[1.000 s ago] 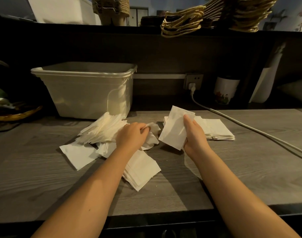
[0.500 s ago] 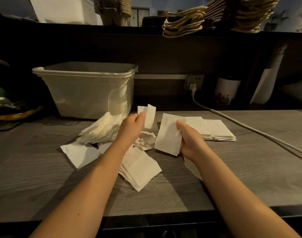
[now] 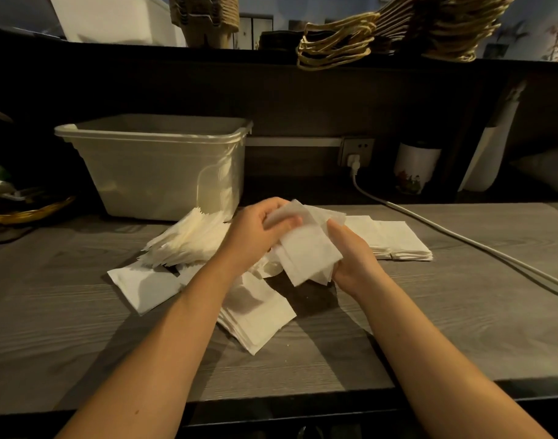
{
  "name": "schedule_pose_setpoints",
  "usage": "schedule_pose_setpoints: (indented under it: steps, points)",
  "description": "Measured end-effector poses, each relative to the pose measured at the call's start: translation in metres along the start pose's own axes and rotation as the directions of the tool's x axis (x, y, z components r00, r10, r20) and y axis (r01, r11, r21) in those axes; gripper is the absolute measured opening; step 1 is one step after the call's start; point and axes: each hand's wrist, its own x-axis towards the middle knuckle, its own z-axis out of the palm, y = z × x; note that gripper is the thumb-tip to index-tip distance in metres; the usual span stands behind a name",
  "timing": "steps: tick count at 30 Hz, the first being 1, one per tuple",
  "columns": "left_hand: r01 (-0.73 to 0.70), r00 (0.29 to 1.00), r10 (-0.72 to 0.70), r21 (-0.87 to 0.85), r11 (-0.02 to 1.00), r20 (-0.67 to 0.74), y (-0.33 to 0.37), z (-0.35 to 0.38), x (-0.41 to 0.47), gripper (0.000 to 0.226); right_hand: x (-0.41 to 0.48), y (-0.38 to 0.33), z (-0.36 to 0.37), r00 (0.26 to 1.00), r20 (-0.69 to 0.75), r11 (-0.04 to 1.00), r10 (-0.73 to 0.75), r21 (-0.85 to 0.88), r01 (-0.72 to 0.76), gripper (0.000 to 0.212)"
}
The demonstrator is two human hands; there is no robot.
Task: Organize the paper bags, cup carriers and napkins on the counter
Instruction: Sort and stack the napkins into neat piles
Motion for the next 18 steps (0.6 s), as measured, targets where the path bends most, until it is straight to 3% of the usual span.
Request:
schedule_pose_setpoints:
  steps: [3, 6, 10, 18]
  points:
    - [0.013, 0.995, -0.026, 0.134, 0.991, 0.095, -0.002, 0.005, -0.003, 0.029, -0.009, 0.000, 0.004, 0.981, 0.165, 0.991, 0.103, -0.100, -0.087, 0.018]
    - [0.007, 0.996, -0.032, 0.273, 0.962, 0.085, -0.003, 0.006, -0.005, 0.042, -0.011, 0.002, 0.007, 0.942, 0.289, 0.984, 0.169, -0.113, -0.141, 0.030]
    - [0.003, 1.000, -0.004, 0.337, 0.942, 0.002, -0.009, 0.003, -0.002, 0.051, -0.008, 0.003, 0.005, 0.935, 0.297, 0.981, 0.192, -0.046, -0.187, 0.040]
    - [0.022, 0.997, 0.013, 0.436, 0.899, -0.077, -0.016, 0.005, 0.002, 0.033, -0.011, 0.001, 0.007, 0.937, 0.304, 0.985, 0.171, -0.038, -0.167, 0.048]
